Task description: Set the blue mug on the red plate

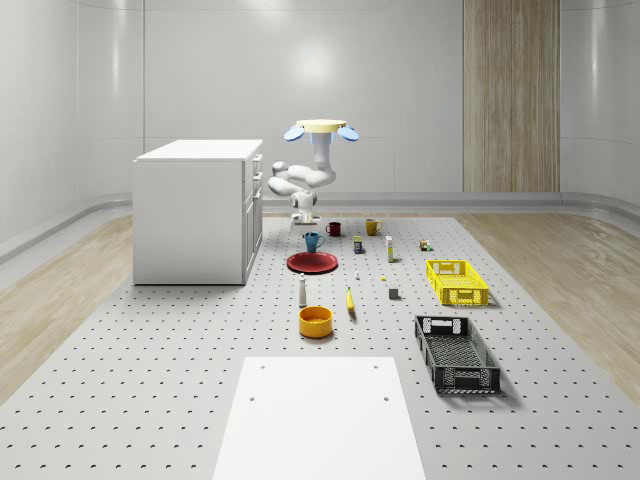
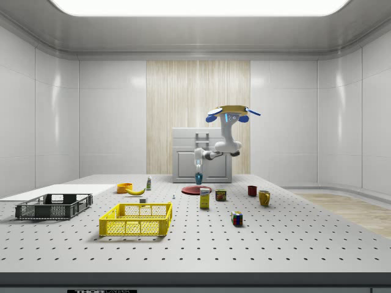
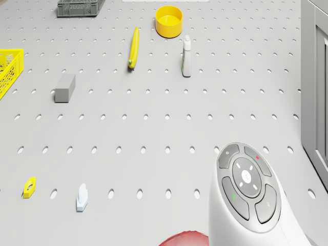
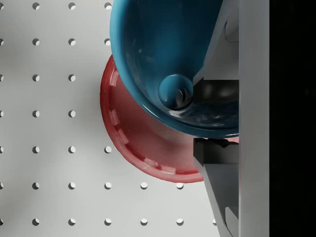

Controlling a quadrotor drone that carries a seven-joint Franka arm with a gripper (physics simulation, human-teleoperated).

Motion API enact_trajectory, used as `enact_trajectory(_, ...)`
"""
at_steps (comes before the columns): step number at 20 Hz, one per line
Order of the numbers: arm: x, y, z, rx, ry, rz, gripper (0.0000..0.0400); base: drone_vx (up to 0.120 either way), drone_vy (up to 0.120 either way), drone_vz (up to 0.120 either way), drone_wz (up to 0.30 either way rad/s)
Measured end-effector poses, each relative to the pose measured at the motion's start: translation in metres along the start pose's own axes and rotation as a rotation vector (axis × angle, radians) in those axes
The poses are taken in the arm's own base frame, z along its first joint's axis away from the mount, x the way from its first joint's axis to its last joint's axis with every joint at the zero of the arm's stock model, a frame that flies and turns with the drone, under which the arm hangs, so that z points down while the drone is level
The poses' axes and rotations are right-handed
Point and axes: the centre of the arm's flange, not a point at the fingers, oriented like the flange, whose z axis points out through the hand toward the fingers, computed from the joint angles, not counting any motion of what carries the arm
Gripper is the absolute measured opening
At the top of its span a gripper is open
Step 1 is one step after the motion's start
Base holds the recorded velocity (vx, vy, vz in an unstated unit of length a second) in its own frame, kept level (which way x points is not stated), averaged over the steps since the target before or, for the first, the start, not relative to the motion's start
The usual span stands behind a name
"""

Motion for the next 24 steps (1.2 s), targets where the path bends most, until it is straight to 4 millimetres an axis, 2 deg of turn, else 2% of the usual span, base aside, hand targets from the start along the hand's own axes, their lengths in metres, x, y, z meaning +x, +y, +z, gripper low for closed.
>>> enact_trajectory(11,-0.001,0.000,0.028,0.000,0.000,0.000,0.0100,0.000,0.000,0.000,0.000)
enact_trajectory(12,-0.001,0.000,0.029,0.000,0.000,0.000,0.0124,0.000,0.000,0.000,0.000)
enact_trajectory(13,-0.001,0.000,0.030,0.000,0.000,0.000,0.0185,0.000,0.000,0.000,0.000)
enact_trajectory(15,-0.001,0.000,0.031,0.000,0.000,0.000,0.0269,0.000,0.000,0.000,0.000)
enact_trajectory(17,-0.001,0.000,0.028,0.000,0.000,0.000,0.0321,0.000,0.000,0.000,0.000)
enact_trajectory(20,-0.001,0.000,0.023,0.000,0.000,0.000,0.0363,0.000,0.000,0.000,0.000)
enact_trajectory(24,-0.001,0.000,0.020,0.000,0.000,0.000,0.0384,0.000,0.000,0.000,0.000)
